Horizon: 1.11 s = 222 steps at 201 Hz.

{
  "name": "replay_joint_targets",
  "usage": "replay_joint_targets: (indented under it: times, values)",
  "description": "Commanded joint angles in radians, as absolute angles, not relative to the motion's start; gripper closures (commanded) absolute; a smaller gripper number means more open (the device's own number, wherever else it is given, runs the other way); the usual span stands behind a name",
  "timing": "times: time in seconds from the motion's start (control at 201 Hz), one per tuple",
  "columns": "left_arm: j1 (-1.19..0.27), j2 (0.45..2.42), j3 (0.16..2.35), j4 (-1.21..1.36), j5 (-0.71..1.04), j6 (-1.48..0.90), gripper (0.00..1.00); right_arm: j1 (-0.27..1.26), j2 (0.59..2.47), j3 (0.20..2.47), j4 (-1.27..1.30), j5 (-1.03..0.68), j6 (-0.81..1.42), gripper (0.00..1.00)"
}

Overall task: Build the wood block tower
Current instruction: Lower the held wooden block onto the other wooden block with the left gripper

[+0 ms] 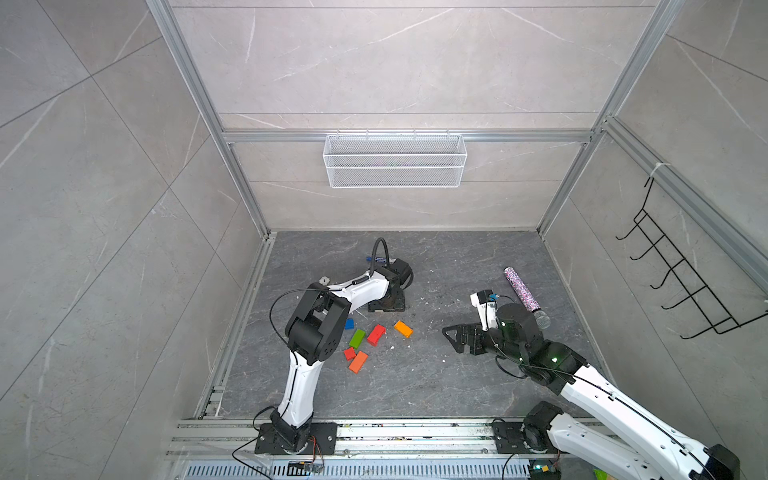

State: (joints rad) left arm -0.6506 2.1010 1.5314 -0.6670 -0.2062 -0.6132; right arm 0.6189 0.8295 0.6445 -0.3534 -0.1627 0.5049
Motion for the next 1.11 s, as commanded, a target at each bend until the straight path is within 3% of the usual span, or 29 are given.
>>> replay_joint_targets:
  times: [0.0, 1.1]
  values:
    - [-0.640, 2.126, 1.551, -0.671, -0.210, -0.591, 0.40, 0.624, 0.822, 0.637, -0.347, -0.172, 0.506, 0.01]
    - [-0.614, 2.162, 1.574, -0.663, -0.219, -0.578, 0.38, 0.626, 0.818, 0.632, -0.350, -0.175, 0.511, 0.01]
